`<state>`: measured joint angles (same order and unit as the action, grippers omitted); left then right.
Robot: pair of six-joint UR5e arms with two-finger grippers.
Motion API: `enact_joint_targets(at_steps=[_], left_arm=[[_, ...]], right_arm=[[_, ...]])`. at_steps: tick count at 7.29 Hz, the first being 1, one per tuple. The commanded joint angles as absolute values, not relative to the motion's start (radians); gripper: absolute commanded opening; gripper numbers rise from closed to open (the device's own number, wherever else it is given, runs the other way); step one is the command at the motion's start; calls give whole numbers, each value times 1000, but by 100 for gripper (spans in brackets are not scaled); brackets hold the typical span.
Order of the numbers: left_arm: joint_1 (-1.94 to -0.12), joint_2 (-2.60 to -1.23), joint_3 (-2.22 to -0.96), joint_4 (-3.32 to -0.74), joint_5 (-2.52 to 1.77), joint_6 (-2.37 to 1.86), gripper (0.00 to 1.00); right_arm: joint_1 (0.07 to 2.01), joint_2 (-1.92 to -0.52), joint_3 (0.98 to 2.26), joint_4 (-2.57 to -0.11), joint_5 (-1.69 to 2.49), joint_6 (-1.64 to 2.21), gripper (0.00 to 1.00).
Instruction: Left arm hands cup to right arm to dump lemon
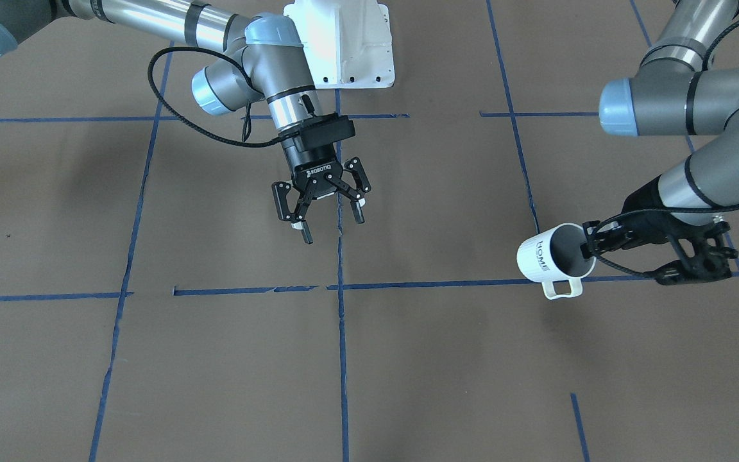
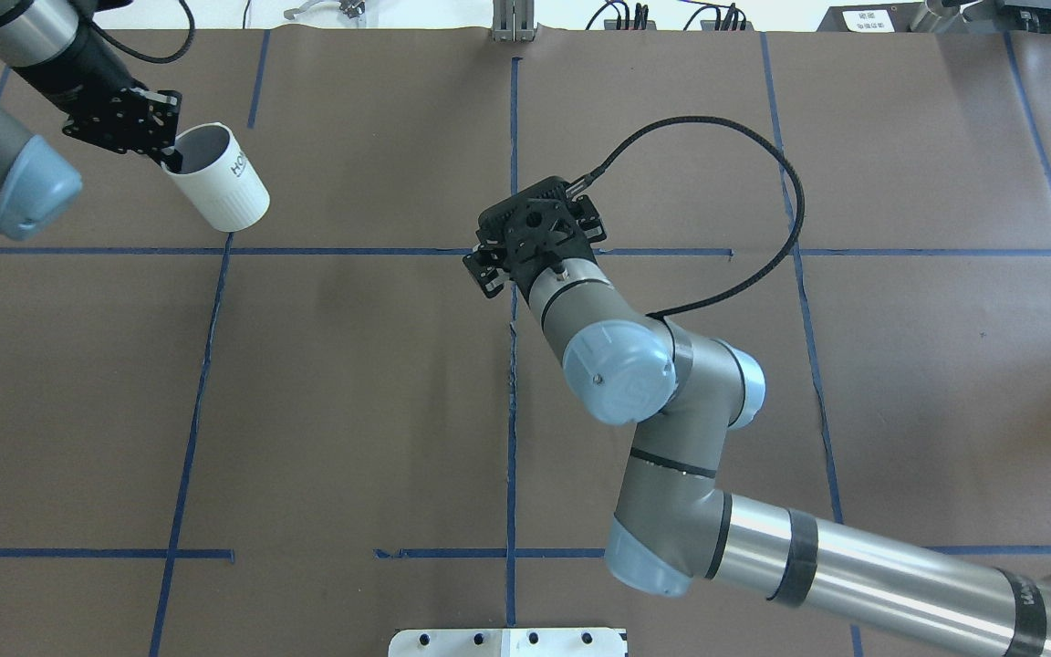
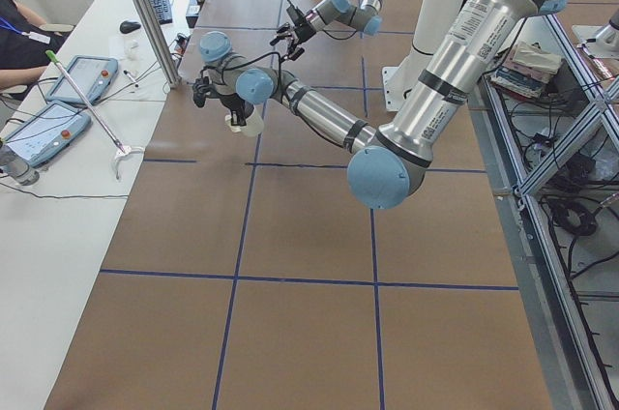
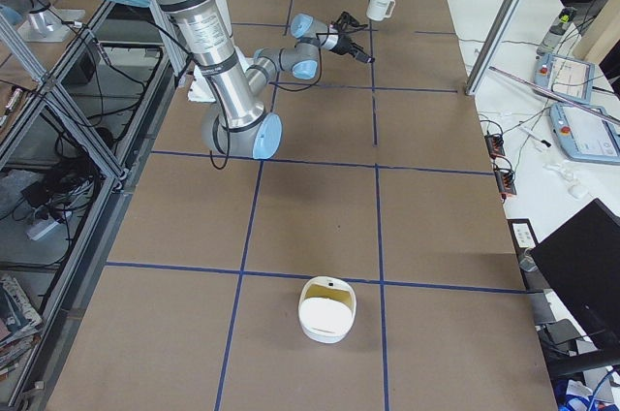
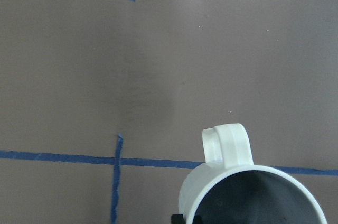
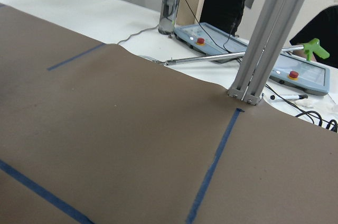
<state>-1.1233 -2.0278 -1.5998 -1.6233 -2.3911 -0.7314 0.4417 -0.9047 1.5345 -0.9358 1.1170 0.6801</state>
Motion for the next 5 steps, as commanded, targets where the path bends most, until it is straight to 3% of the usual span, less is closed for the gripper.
enact_joint_targets(at_steps=[1, 3, 5], left_arm=[[-1146, -1836, -1754, -1628, -2358, -667, 0], [-1129, -1673, -1863, -1664, -2151, -652, 0], [-1127, -1562, -1823, -1886, -2152, -630, 0]], right_arm=[[614, -916, 1569, -1169, 1474, 698, 100], [815, -1015, 1600, -1262, 1866, 681, 100], [955, -1099, 1609, -1281, 2054, 649, 100]])
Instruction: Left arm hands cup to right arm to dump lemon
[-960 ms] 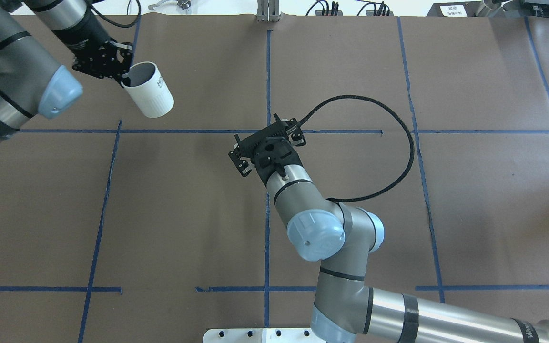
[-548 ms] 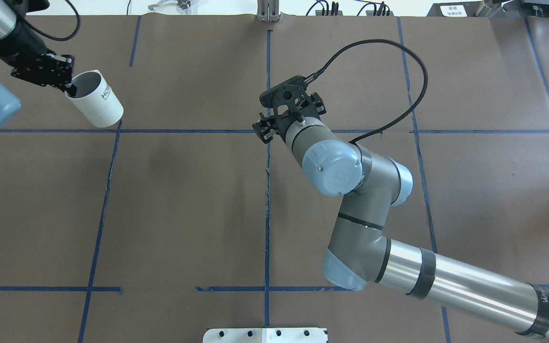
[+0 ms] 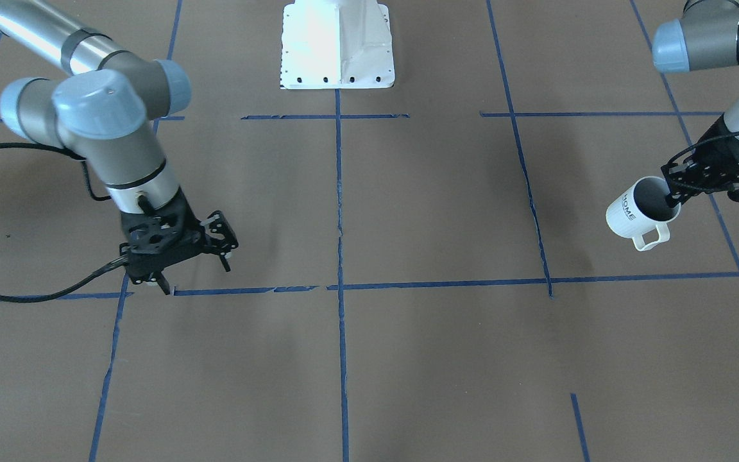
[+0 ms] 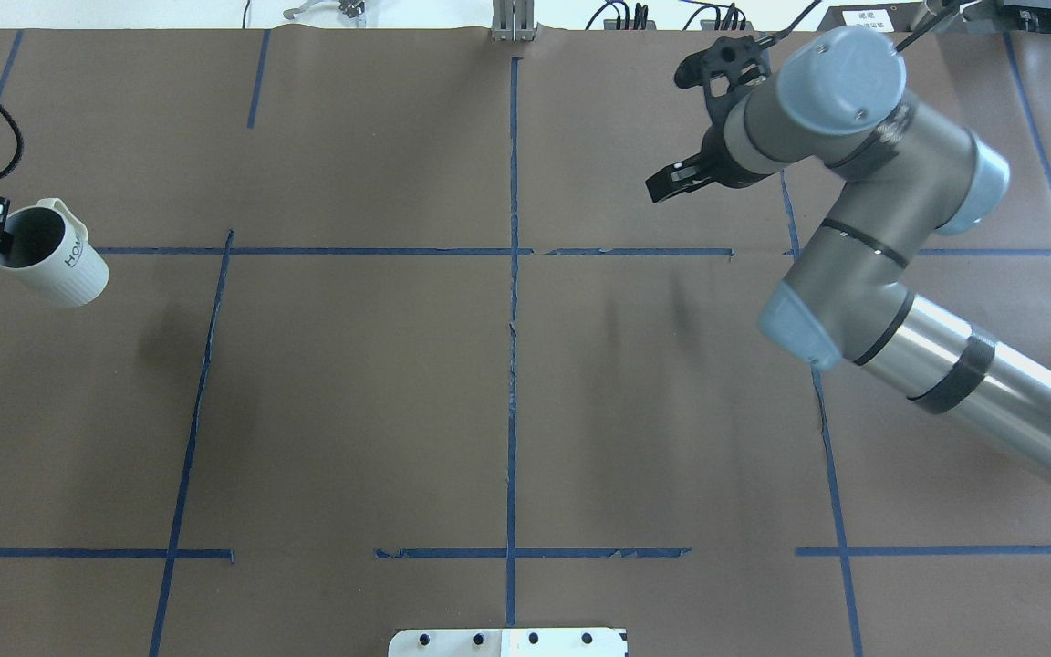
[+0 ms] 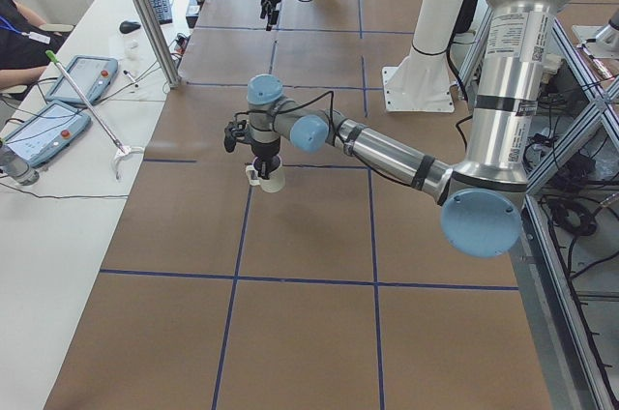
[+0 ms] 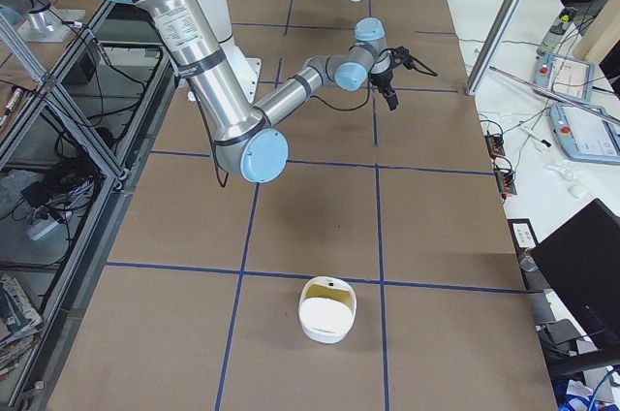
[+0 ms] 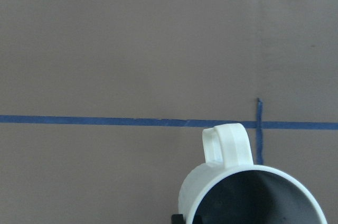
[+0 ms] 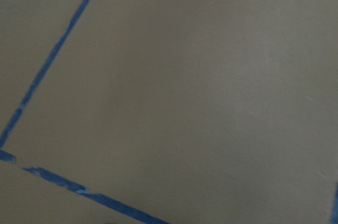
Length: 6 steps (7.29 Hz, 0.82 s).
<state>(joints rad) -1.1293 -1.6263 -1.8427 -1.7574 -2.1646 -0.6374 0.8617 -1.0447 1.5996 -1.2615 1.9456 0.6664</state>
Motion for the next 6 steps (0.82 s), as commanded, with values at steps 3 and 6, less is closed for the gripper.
enact_joint_targets(at_steps=[3, 6], left_arm=[[-1074, -1531, -1799, -1921, -2152, -627, 0], [-1043, -1517, -1790, -1956, -2155, -626, 0]], right_arm=[[1096, -1241, 1611, -1295, 2190, 377, 100], [1256, -1380, 1638, -1295, 2332, 305, 100]])
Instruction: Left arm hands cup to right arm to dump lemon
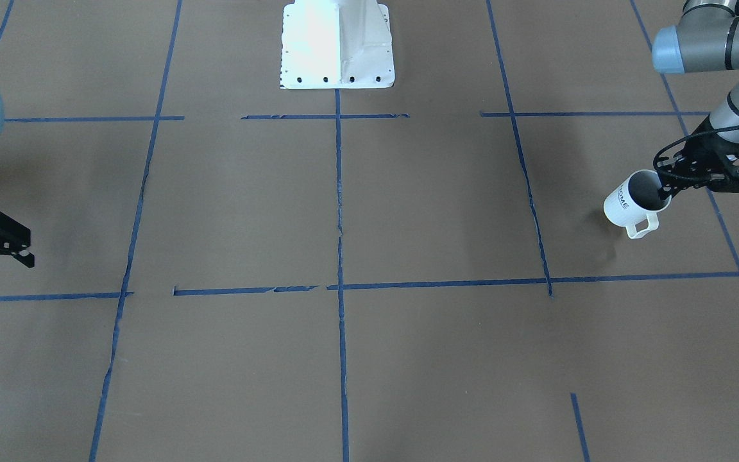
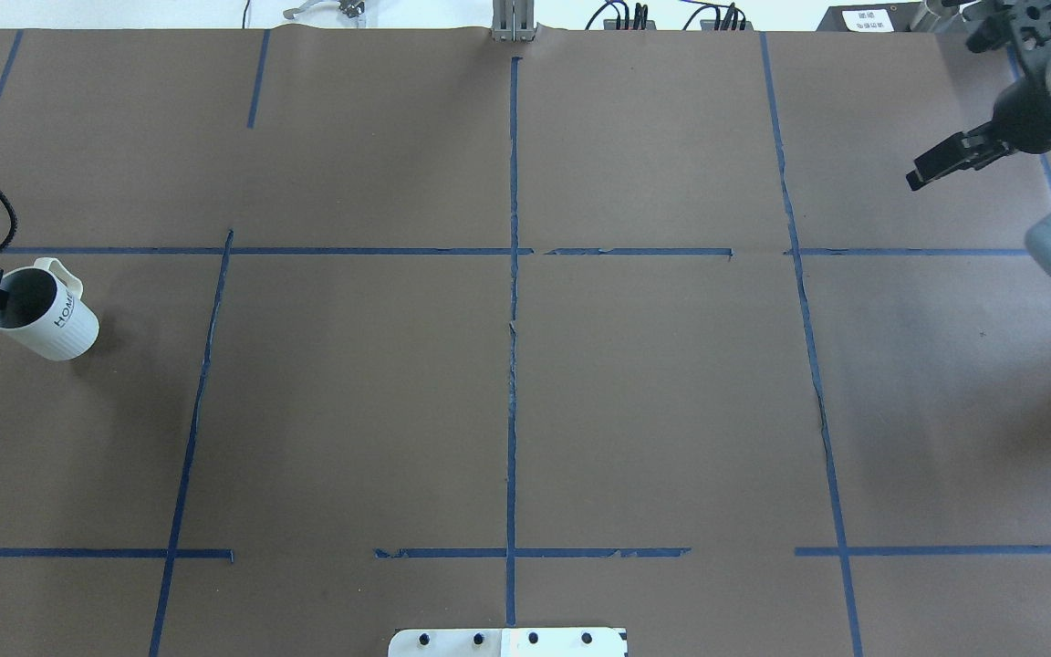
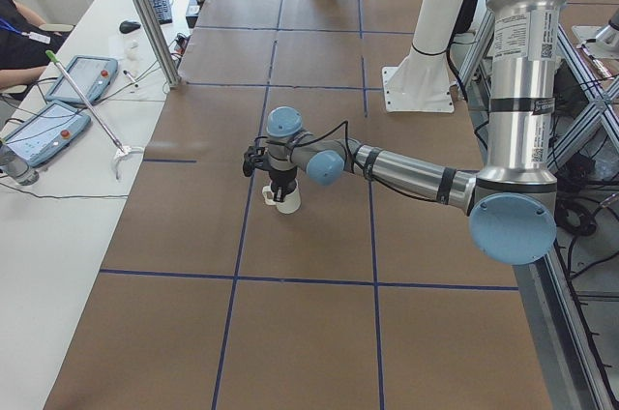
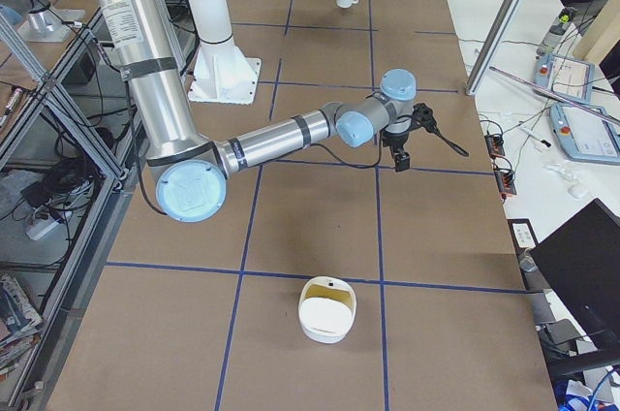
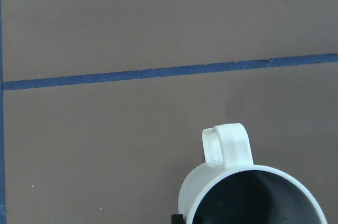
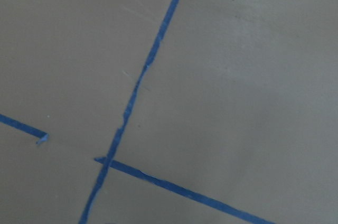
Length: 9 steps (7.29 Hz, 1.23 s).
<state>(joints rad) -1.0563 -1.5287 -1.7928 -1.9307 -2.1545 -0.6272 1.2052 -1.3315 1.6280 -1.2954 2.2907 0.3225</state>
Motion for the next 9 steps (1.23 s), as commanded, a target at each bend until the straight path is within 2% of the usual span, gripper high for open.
enact_joint_targets(at_steps=[1, 4, 5, 6, 7, 8, 9], left_arm=[[-1032, -1496, -1789, -1995, -2155, -626, 0], [-1028, -1471, -1775, -2022, -2155, -626, 1], [-1028, -1471, -1772, -2020, -2155, -626, 8], [-1028, -1471, -1760, -2019, -2157, -626, 24], [-1028, -1471, -1753, -2017, -2161, -626, 51], [-1032, -1468, -1764, -2011, -2239, -623, 100], [-1045, -1456, -1775, -2008, -2287, -586, 100]], right_arm=[[1262, -1391, 1647, -1296, 2338, 298, 100], [1278, -1416, 1651, -1296, 2355, 293, 100], [1284, -1425, 1651, -1296, 2356, 293, 100], [1290, -1427, 1651, -1296, 2358, 252, 100], [1301, -1443, 1649, -1296, 2358, 230, 100], [1307, -1450, 1649, -1296, 2358, 224, 100], [1312, -1463, 1649, -1298, 2358, 200, 100]])
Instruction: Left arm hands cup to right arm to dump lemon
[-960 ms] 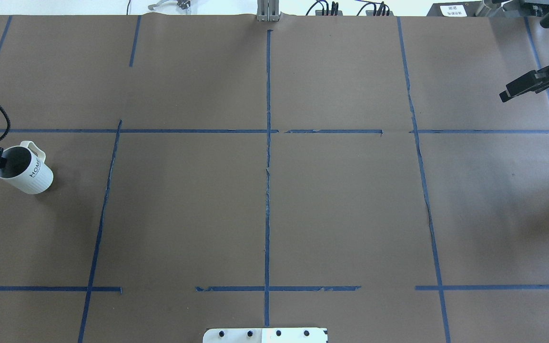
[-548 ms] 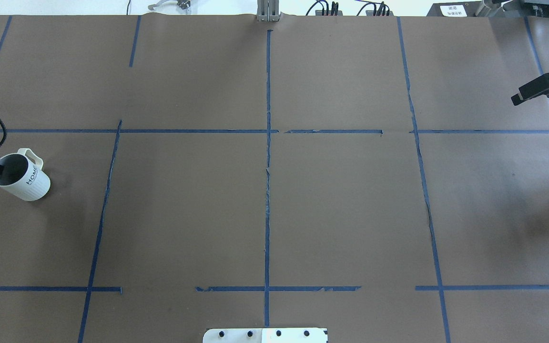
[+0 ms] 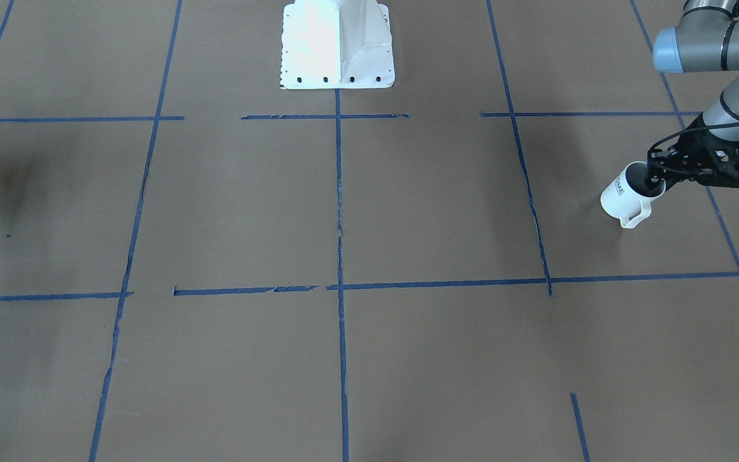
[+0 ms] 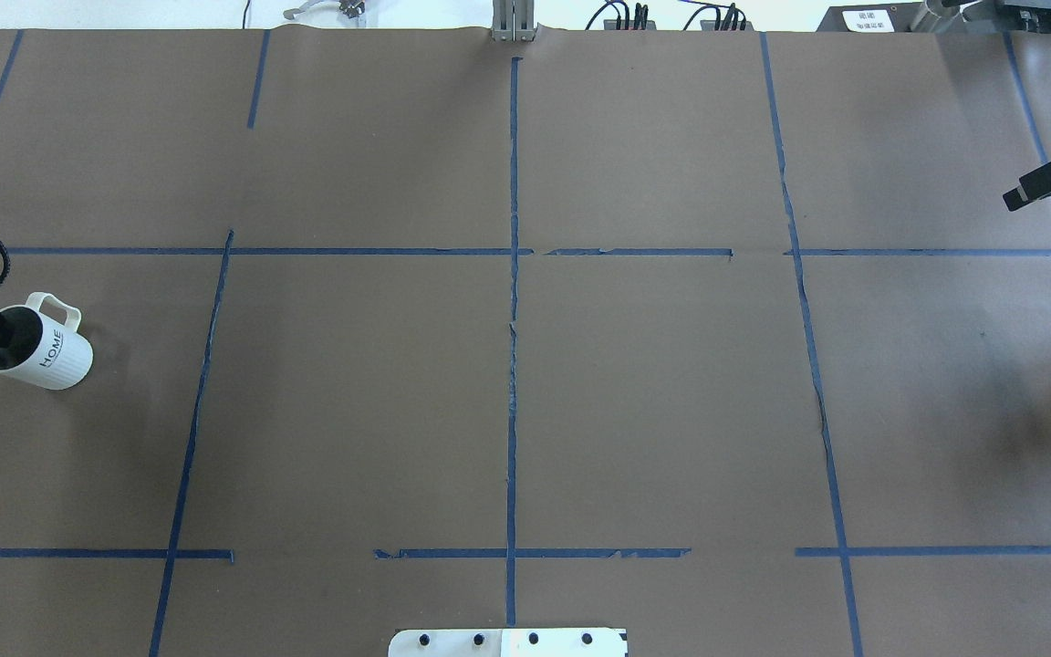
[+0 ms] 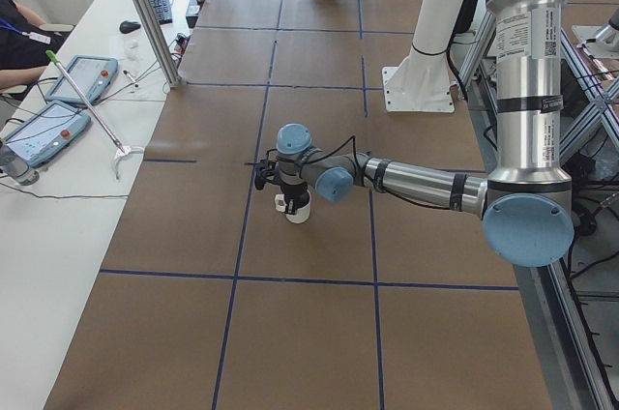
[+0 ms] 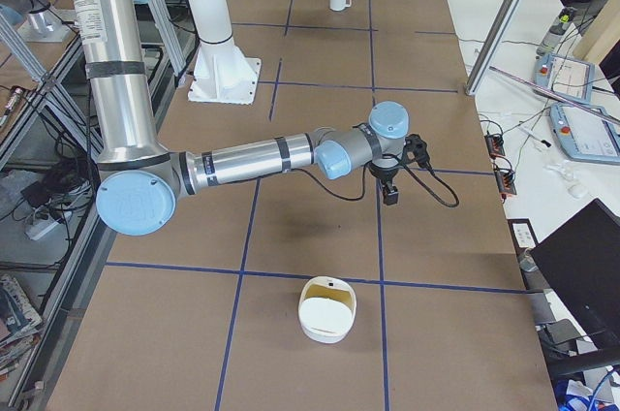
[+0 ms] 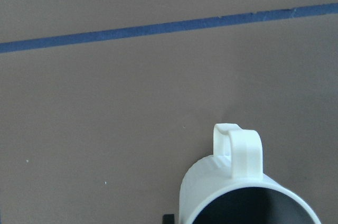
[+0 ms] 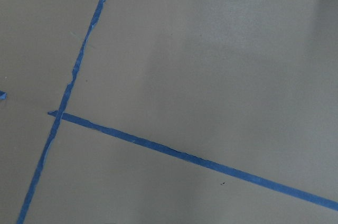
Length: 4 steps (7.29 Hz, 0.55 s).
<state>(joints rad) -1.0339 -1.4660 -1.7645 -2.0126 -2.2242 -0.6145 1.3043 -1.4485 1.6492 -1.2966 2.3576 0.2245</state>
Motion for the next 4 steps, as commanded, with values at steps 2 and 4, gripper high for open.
enact_joint_targets(at_steps=[2, 4], left_arm=[[-1139, -1431, -1775, -1975, -2336, -433, 100], [-1323, -1433, -1807, -1762, -2384, -143, 100]], right_arm=[[1373, -1531, 1649, -1302, 2399, 128, 100], [1442, -1621, 1664, -1360, 2413, -7, 100]])
